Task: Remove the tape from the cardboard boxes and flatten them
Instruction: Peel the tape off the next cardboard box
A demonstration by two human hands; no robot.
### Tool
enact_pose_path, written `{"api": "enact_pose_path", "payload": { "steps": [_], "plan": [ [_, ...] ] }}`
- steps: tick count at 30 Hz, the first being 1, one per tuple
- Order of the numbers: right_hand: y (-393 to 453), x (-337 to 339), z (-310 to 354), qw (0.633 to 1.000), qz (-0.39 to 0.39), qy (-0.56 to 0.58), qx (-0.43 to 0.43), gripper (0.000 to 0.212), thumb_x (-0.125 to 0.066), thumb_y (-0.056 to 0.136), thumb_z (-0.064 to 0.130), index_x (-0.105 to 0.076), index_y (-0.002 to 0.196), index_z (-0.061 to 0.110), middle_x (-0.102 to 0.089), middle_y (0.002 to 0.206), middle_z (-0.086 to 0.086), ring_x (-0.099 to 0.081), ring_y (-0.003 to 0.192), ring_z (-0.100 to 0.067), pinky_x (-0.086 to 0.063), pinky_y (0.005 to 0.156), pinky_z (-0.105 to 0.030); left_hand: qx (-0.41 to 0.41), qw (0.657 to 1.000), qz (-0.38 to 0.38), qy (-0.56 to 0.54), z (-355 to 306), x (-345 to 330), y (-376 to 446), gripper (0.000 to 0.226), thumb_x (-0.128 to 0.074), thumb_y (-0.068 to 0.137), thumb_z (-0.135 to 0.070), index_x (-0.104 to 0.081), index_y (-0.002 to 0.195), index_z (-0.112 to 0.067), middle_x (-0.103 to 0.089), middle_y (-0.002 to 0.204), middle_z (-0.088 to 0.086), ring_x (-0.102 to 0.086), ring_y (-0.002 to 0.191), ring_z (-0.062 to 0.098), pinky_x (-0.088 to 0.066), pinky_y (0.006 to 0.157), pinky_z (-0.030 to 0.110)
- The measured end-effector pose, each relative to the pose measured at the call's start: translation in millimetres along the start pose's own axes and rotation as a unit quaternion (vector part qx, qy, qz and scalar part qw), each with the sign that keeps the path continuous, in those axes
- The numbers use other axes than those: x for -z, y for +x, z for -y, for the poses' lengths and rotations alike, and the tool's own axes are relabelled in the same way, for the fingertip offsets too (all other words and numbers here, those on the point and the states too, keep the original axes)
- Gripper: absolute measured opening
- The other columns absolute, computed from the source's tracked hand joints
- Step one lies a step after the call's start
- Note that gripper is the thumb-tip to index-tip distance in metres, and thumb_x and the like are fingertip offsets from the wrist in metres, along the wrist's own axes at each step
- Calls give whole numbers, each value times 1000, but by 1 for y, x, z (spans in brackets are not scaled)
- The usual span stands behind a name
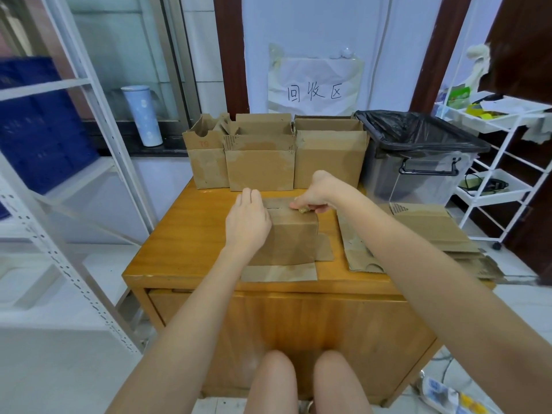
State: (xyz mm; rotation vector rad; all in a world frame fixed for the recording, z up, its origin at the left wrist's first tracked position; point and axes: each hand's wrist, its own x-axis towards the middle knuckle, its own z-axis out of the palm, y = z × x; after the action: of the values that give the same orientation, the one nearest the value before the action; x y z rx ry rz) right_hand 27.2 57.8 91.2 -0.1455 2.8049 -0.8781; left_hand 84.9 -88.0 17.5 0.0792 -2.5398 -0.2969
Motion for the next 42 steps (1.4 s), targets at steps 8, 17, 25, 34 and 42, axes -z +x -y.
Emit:
{"api": "enact_pose_path", "payload": {
  "steps": [8,17,25,34,42],
  "plan": [
    [4,-13,-5,998,-53,-20,-3,26,-75,76,27,-55,69,12,-55,58,0,-49,51,-15,-46,60,-27,-5,1000,28,-3,3,3,3,16,-36,98,-11,-47,107,-5,-48,110,11,-46,99,24,-32,68,27],
    [0,-13,-10,999,-21,32,32,31,-65,85,37,-59,75,9,-58,60,-1,-53,57,-16,-46,57,-26,-10,996,73,-54,-27,14,20,19,-42,98,-13,-55,111,-8,-52,111,6,-48,106,22,-38,74,29],
    [16,-6,-56,980,23,191,51,30,-43,99,8,-56,127,5,-61,115,-6,-63,99,-18,-56,72,-24,-44,990,70,-110,-16,-5,15,28,-38,99,-15,-61,115,-14,-59,114,-2,-52,109,16,-44,84,32],
    [15,-35,-70,924,148,338,101,34,-39,99,3,-62,122,14,-63,123,-2,-58,114,-15,-50,93,-30,7,908,170,-382,17,12,30,36,-48,92,6,-74,87,-18,-70,101,-3,-63,105,7,-46,101,29],
    [1,-43,-70,928,123,315,160,30,-50,96,-1,-62,123,3,-66,119,-10,-64,105,-16,-55,89,-28,-87,970,120,-195,40,-3,41,16,-63,91,-37,-71,102,-29,-61,105,-20,-46,117,5,-33,99,33]
  ]
}}
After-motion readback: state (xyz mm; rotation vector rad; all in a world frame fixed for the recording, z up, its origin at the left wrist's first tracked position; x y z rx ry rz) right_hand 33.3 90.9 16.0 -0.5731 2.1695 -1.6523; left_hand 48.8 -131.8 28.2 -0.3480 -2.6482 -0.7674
